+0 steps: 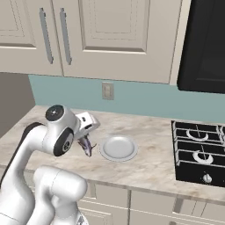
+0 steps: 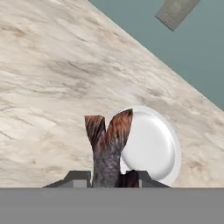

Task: Place the fish on the top rack of the oven, and slide the tray back inside. Close the oven door.

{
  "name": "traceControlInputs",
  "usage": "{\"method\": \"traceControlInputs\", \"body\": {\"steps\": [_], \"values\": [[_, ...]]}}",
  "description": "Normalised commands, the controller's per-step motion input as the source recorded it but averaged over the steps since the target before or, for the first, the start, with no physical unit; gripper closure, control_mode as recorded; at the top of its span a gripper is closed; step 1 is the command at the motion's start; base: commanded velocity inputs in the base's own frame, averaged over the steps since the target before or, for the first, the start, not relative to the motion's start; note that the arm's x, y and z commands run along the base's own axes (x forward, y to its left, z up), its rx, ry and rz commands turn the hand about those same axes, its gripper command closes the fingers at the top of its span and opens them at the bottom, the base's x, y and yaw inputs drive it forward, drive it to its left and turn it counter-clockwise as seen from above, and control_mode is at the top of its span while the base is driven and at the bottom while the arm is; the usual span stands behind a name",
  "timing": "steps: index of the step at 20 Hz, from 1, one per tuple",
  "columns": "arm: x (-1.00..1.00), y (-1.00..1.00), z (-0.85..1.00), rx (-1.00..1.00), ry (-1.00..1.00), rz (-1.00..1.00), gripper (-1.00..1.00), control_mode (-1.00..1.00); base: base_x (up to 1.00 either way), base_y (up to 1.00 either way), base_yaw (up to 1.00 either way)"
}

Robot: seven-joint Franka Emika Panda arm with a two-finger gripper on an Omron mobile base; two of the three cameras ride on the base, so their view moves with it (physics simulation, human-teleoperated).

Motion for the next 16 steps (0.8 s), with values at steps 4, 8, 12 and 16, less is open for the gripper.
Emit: {"method": "traceControlInputs", "body": {"steps": [4, 8, 12, 16], "values": [[-0.09, 0.74, 0.50, -0.04, 0.20, 0.00, 1.00, -1.00, 0.00, 0.00, 0.00], [-0.01, 0.54, 0.39, -0.01, 0.22, 0.00, 1.00, -1.00, 0.00, 0.00, 0.00], [0.00, 0.08, 0.22, 0.00, 0.19, 0.00, 1.00, -1.00, 0.00, 0.00, 0.00], [0.00, 0.00, 0.12, 0.00, 0.20, 0.03, 1.00, -1.00, 0.00, 0.00, 0.00]]}}
